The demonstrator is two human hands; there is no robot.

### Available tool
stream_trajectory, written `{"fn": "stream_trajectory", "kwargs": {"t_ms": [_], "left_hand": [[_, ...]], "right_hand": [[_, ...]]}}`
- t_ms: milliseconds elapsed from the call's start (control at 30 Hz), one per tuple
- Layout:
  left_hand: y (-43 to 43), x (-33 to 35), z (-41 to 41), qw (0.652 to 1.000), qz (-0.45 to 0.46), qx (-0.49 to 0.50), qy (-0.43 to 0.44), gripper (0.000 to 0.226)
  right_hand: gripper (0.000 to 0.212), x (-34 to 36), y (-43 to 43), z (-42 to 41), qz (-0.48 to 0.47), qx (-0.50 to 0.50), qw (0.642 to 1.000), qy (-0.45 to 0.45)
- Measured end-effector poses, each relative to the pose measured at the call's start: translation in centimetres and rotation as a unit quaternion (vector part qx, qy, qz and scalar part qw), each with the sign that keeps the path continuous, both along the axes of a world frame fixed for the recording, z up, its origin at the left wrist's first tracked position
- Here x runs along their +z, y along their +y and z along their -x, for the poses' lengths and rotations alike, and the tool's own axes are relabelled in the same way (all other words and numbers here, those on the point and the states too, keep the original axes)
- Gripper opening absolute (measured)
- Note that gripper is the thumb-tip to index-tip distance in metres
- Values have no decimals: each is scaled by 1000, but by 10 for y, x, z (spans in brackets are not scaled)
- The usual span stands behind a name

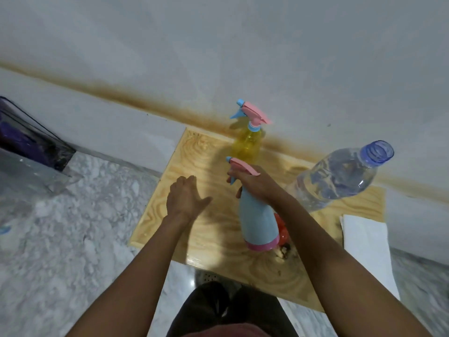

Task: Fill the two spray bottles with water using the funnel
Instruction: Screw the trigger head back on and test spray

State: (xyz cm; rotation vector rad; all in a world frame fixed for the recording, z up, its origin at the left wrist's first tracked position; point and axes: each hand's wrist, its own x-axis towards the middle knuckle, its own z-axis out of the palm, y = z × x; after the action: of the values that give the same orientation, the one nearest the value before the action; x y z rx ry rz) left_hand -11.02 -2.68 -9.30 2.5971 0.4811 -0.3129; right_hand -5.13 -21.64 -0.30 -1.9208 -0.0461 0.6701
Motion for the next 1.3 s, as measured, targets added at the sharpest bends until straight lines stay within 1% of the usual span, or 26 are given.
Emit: {"fn": "stream_trajectory", "kwargs": {"t_ms": [67,167,267,400,600,667,767,933,1233,1300], "left_hand": [[0,-4,-1,999,-39,-18,9,75],[1,-12,3,998,-53,-39,10,80],[1,-15,4,998,-45,-34,6,81],[-1,-12,1,999,-37,-30,21,82],[-1,-11,2,999,-30,-19,28,86],[-1,-11,2,999,-28,-16,29,86],[-1,-12,2,999,-27,-18,30,87],[-1,-13,1,999,-23,-12,39,89],[0,-17,1,999,-21,-9,40,92],[0,-17,1,999,-24,-10,38,92]], "right_hand": [[22,-5,3,-3,11,0,1000,4],[18,-10,8,-7,32,2,999,26],[21,-16,12,-11,50,6,998,49],[15,-26,15,-17,56,23,995,76],[34,-42,21,-26,58,23,993,98],[36,-46,22,-28,61,21,993,100],[32,-48,23,-28,48,4,993,106],[14,-49,24,-27,37,12,994,101],[11,-52,29,-31,40,11,995,90],[15,-53,30,-32,46,11,995,93]]}}
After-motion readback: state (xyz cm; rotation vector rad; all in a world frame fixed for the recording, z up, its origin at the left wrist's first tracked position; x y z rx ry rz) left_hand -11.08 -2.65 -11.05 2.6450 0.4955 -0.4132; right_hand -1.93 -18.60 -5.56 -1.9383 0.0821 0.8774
